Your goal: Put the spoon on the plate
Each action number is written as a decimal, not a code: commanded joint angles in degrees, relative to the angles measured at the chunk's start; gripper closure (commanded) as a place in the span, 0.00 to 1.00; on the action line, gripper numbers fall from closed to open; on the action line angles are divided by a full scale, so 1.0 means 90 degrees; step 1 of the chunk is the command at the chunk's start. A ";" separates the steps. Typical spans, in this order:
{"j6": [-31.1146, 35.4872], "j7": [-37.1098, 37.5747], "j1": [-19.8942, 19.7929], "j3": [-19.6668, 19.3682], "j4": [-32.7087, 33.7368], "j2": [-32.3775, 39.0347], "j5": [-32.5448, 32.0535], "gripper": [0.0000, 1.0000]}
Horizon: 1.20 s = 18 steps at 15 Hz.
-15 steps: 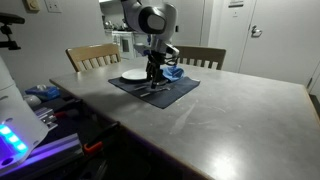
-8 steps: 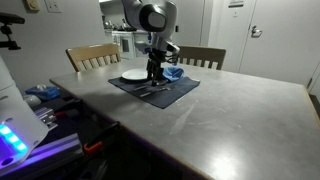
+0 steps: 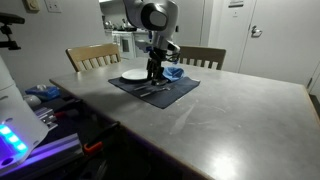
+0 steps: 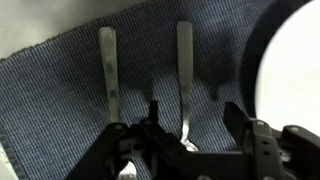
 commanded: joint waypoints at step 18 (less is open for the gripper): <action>-0.0441 -0.0454 -0.0273 0.0153 0.0437 0.0511 0.0186 1.00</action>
